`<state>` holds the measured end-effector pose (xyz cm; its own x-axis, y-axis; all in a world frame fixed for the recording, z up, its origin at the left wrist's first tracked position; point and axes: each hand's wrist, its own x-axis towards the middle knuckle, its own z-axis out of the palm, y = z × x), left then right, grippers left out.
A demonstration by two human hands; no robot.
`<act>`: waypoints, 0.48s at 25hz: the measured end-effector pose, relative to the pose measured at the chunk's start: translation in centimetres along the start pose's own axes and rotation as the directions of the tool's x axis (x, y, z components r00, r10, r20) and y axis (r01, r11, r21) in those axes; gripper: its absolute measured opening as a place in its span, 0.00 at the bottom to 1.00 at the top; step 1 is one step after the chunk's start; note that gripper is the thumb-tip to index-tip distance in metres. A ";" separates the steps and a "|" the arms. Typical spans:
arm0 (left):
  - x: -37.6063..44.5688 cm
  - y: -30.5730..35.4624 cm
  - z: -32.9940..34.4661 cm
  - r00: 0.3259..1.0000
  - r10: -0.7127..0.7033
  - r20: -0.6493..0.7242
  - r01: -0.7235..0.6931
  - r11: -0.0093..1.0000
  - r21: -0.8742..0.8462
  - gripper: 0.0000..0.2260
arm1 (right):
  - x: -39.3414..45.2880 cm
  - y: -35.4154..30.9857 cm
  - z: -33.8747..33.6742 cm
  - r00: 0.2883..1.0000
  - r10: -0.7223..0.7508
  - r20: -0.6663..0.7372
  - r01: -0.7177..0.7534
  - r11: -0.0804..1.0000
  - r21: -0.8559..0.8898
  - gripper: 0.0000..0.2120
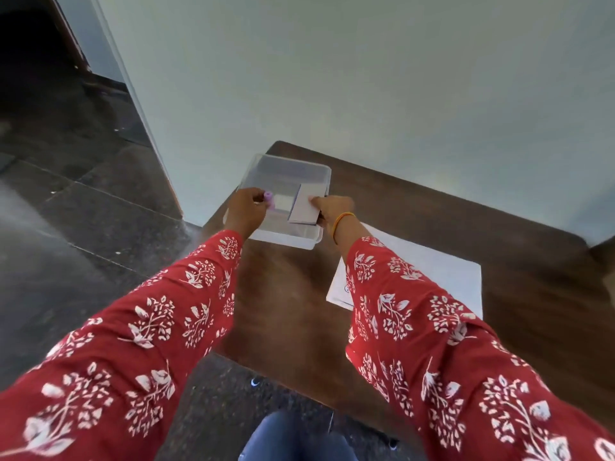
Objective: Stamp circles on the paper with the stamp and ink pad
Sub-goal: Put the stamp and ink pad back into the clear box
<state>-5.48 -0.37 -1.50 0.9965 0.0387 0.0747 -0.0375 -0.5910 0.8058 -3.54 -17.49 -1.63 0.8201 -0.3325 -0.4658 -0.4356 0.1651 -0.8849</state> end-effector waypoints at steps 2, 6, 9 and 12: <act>1.7 -0.1 0.2 0.998 -0.066 0.023 0.066 0.998 0.010 0.13 | 1.1 -0.7 1.1 0.999 0.031 -0.010 -0.031 0.995 -0.096 0.18; 4.7 -0.8 1.3 0.986 -0.141 0.089 0.135 0.988 0.076 0.11 | 2.5 -0.8 3.4 0.997 -0.036 -0.068 0.000 0.884 -0.468 0.20; 6.5 -2.0 2.7 0.973 -0.181 0.140 0.166 0.980 0.110 0.10 | 4.4 -0.6 4.8 0.993 -0.106 -0.044 0.056 0.784 -0.619 0.17; 7.9 -2.6 3.4 0.977 -0.165 0.136 0.143 0.977 0.157 0.09 | 5.7 -0.8 5.3 0.989 -0.146 -0.034 0.081 0.709 -0.701 0.16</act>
<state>2.79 -1.30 -5.03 0.9898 0.0255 -0.1399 0.1178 -0.6985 0.7059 3.43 -14.59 -3.60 0.8618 -0.3842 -0.3312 -0.5028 -0.5608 -0.6578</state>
